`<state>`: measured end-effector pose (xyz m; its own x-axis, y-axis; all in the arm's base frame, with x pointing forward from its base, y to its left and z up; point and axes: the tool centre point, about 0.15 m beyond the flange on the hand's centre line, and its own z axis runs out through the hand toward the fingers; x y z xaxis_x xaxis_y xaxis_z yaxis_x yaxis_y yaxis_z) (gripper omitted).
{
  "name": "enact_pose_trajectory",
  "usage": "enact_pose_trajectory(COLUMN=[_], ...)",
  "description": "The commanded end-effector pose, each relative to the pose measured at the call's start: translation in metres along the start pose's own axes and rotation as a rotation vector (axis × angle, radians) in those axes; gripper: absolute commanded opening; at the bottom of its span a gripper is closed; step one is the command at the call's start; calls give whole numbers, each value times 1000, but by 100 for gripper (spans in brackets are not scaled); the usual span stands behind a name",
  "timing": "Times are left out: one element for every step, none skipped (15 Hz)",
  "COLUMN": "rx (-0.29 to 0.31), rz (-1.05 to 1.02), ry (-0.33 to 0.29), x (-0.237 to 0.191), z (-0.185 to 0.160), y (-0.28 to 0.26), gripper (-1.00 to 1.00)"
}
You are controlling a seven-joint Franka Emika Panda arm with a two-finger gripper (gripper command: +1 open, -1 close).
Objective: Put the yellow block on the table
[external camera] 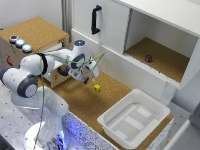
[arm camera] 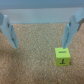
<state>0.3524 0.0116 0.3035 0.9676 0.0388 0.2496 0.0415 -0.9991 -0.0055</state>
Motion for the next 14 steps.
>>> enact_pose_trajectory(rx=[129,146,159,175,195,196,189,184,175,179,179,196,218,242], rz=[-36,-53,-59,-68,-88,-98,-105,-106,-96,-96,-84,-64,-47,-43], ry=[-73,-74,-77,-70,-68,-71,-84,-84,-91,-91,-102,-103,-103,-103], x=[12,14,15,16,17,19,22,25,29,31,35,38,39,39], z=[42,48,51,55,59,65,73,79,85,89,97,103,106,108], y=[6,1,-1,-7,-13,-17,-21,-19,-17,-15,-12,-8,-4,-2], gripper=[-100,-100,-100,-100,-100,-100,-100,-100,-100,-100,-100,-100,-100,-100])
